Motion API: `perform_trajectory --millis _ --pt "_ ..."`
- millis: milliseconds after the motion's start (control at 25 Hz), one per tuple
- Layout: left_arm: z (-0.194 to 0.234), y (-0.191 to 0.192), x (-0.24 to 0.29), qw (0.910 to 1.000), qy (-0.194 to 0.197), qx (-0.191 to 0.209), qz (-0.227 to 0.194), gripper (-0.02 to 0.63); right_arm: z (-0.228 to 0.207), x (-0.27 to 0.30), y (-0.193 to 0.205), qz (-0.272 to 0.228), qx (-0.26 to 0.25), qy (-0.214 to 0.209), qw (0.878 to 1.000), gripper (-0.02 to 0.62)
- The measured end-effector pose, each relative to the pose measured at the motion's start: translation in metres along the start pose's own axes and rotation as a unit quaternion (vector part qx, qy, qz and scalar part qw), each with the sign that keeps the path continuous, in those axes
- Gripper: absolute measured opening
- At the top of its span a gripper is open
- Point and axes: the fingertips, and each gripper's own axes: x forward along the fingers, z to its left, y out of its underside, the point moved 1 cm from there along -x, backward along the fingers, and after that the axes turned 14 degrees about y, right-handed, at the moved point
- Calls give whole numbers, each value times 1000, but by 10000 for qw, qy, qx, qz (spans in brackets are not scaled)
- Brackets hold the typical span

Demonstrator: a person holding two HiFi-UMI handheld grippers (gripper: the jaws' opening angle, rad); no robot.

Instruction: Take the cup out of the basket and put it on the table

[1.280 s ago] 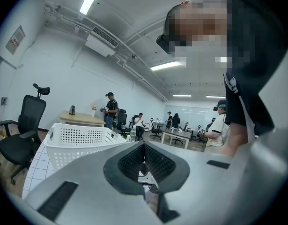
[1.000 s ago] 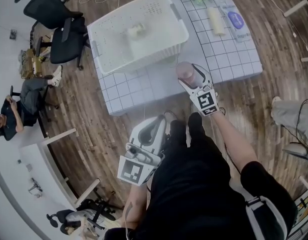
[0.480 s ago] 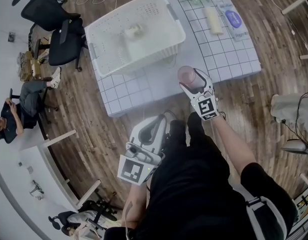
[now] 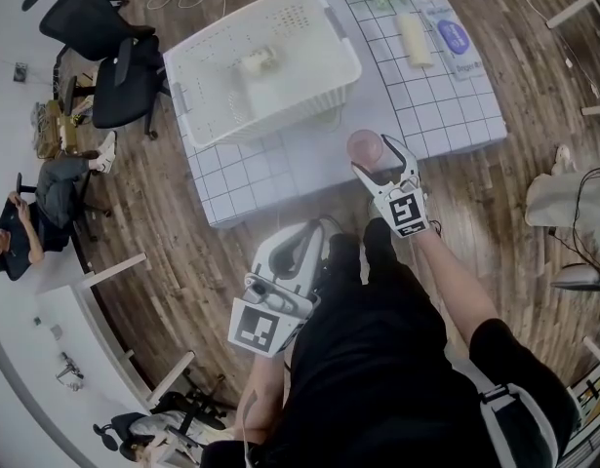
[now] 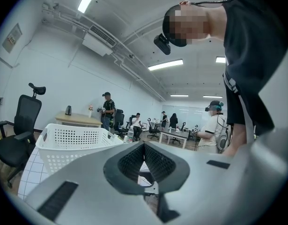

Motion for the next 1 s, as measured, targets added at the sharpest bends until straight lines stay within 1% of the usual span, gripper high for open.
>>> perform_trajectory --millis 120,200,280,400,520,640,680,760,840,880,960,1000 --pt "4 3 0 9999 -7 96 -69 9 -3 -4 -9 -151 -60 23 9999 350" --pt "6 6 2 10000 -13 39 -4 9 -6 -9 -20 -269 -52 69 9996 350" --pt "9 6 4 10000 -24 -21 4 9 -10 -16 -36 -359 58 150 9992 350" --pt "16 4 6 9999 -26 130 -93 9 -14 -28 -67 -603 115 194 9979 350" --pt "19 0 7 9995 -8 265 -187 9 -12 -40 -106 -1003 51 17 9949 348" --pt "19 -9 9 9991 4 253 -336 9 -7 -54 -145 -1284 206 -141 9914 339" --pt "19 -12 9 9990 7 247 -383 9 -6 -59 -158 -1376 251 -162 9900 318" --pt "19 -16 8 9987 14 249 -454 9 -3 -70 -181 -1516 356 -174 9877 248" --pt "19 -22 6 9982 20 299 -522 9 0 -81 -201 -1611 421 -223 9858 217" --pt "18 -24 5 9979 21 344 -548 9 3 -86 -209 -1638 434 -264 9852 191" --pt "18 -26 2 9974 24 462 -558 9 9 -96 -221 -1645 443 -363 9847 120" --pt "17 -27 1 9971 25 497 -568 9 12 -101 -227 -1641 445 -425 9845 74"
